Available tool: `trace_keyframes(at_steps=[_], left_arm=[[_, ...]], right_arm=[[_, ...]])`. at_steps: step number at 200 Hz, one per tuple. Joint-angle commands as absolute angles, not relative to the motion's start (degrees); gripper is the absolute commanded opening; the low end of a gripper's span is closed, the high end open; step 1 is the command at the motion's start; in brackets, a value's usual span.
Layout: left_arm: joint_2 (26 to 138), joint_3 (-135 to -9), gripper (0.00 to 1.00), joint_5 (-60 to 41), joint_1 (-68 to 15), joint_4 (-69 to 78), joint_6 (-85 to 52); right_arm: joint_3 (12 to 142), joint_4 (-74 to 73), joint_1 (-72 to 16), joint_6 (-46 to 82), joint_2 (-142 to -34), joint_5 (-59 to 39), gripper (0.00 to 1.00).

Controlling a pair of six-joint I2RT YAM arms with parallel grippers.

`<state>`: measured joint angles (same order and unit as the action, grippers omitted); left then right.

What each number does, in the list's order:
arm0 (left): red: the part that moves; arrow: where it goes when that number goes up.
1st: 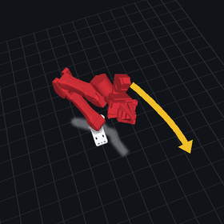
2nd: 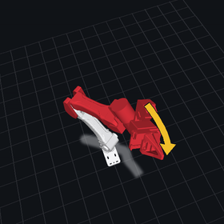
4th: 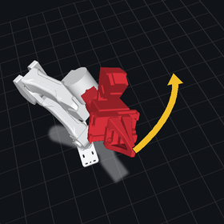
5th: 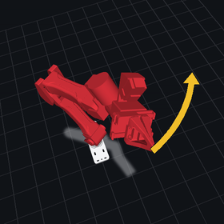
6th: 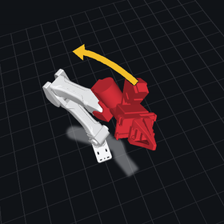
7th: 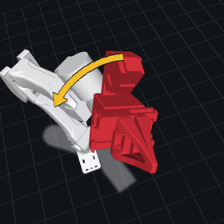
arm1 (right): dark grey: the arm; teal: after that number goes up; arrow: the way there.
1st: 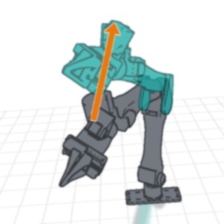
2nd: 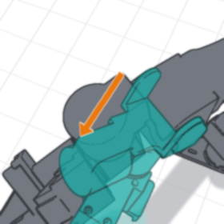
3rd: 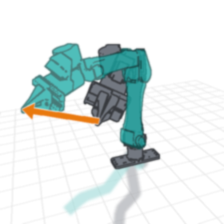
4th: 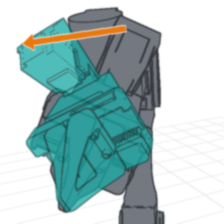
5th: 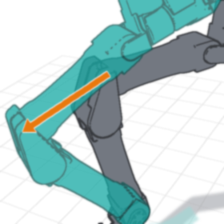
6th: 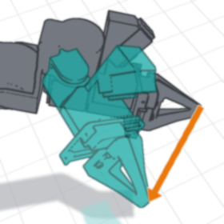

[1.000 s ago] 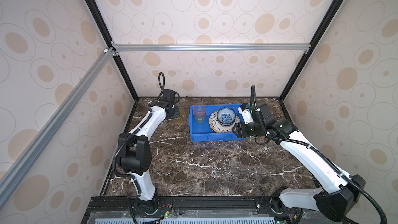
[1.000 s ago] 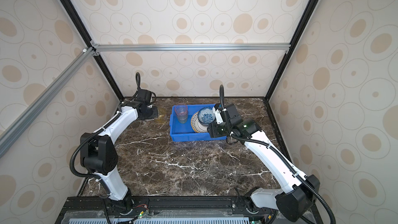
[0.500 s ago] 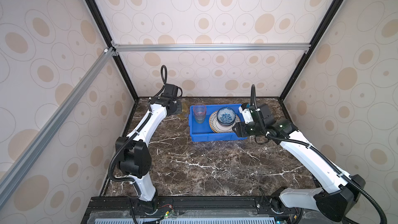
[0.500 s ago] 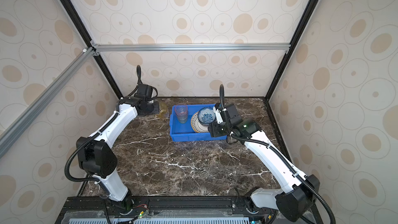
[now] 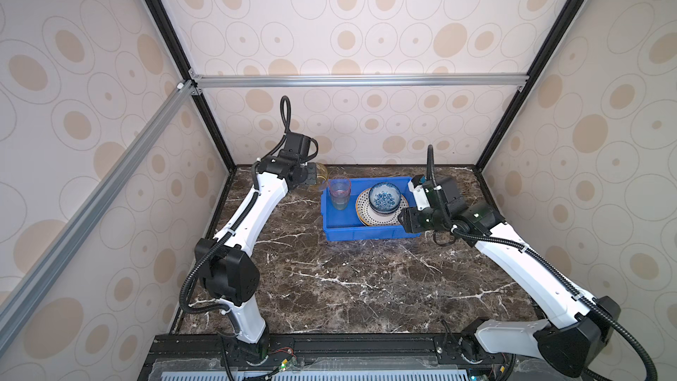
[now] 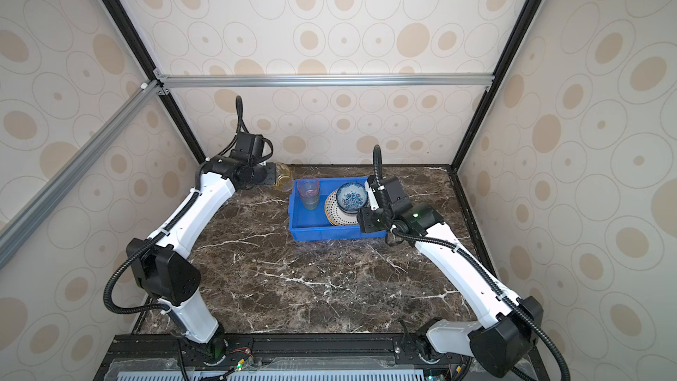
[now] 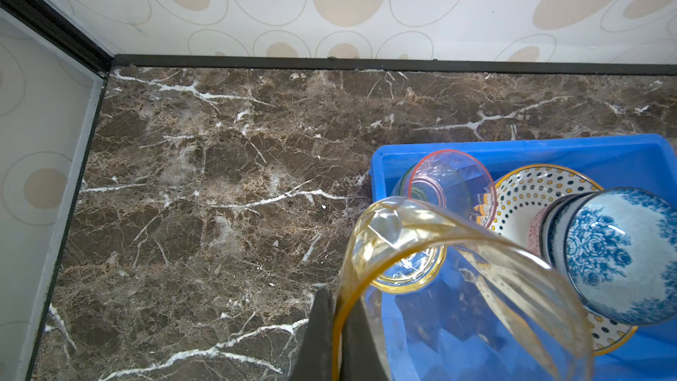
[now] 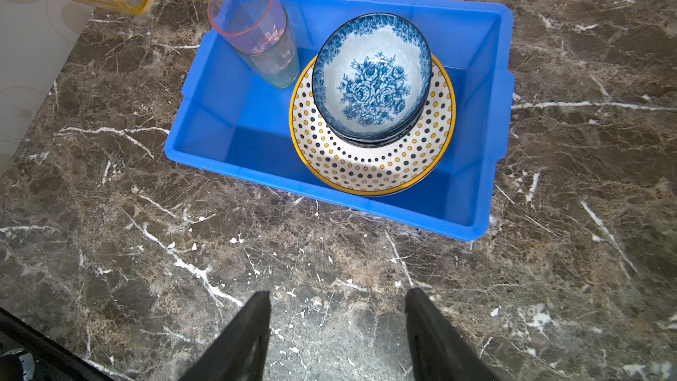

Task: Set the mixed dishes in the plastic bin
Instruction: 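Lift the yellow cup and carry it over the stacked cups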

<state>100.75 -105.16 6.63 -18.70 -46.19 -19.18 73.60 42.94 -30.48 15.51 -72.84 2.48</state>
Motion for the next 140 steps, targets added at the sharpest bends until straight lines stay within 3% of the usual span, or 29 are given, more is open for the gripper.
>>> trace_keyframes(at_steps=[1,140], left_arm=[[102.1,-108.9,0.00,7.3,-19.7,-47.5,-18.2],[110.7,-116.7,0.00,5.8,-23.6,-47.3,-18.2]], right_arm=[[72.8,42.6,-30.8,14.8,-71.3,4.4,0.62],[72.3,42.7,-30.8,13.7,-71.8,5.9,0.63]])
